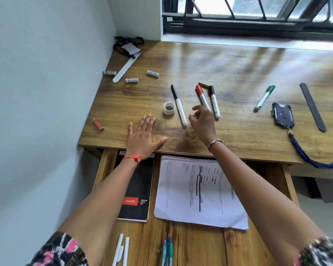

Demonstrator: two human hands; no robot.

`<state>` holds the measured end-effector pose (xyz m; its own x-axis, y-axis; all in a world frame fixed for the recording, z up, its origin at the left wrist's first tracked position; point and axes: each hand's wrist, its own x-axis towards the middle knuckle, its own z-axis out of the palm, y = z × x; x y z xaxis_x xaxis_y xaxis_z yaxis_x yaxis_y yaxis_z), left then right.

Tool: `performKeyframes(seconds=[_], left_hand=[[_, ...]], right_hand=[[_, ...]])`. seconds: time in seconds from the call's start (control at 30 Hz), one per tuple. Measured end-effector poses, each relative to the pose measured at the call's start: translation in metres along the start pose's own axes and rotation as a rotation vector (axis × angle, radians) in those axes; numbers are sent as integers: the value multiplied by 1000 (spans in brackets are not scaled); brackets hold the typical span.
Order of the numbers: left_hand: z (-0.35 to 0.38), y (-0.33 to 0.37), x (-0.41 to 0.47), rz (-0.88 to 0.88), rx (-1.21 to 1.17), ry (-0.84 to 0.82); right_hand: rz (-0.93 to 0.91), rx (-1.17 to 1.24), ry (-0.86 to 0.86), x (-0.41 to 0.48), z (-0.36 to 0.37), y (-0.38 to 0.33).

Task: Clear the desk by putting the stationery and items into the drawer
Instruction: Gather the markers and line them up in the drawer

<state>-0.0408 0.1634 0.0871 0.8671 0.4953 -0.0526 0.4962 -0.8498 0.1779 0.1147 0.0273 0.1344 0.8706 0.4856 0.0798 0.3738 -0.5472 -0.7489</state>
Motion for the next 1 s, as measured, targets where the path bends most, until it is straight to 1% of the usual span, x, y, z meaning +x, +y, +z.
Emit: performKeyframes(seconds=[0.23, 0.63, 0.73, 0.83, 1.0], left_hand=[[1, 4, -2, -12, 27, 56], [3, 3, -2, -13, 20, 78], [2, 4, -2, -10, 12, 80], [2, 3, -2, -10, 20, 79], [1, 3, -2, -12, 29, 64]], right_hand=[[55, -99, -179, 18, 16, 1], [99, -225, -300, 36, 18, -10], [138, -180, -282, 39, 20, -11], [145, -124, -221, 39, 20, -10], [58, 15, -54, 33, 16, -13]])
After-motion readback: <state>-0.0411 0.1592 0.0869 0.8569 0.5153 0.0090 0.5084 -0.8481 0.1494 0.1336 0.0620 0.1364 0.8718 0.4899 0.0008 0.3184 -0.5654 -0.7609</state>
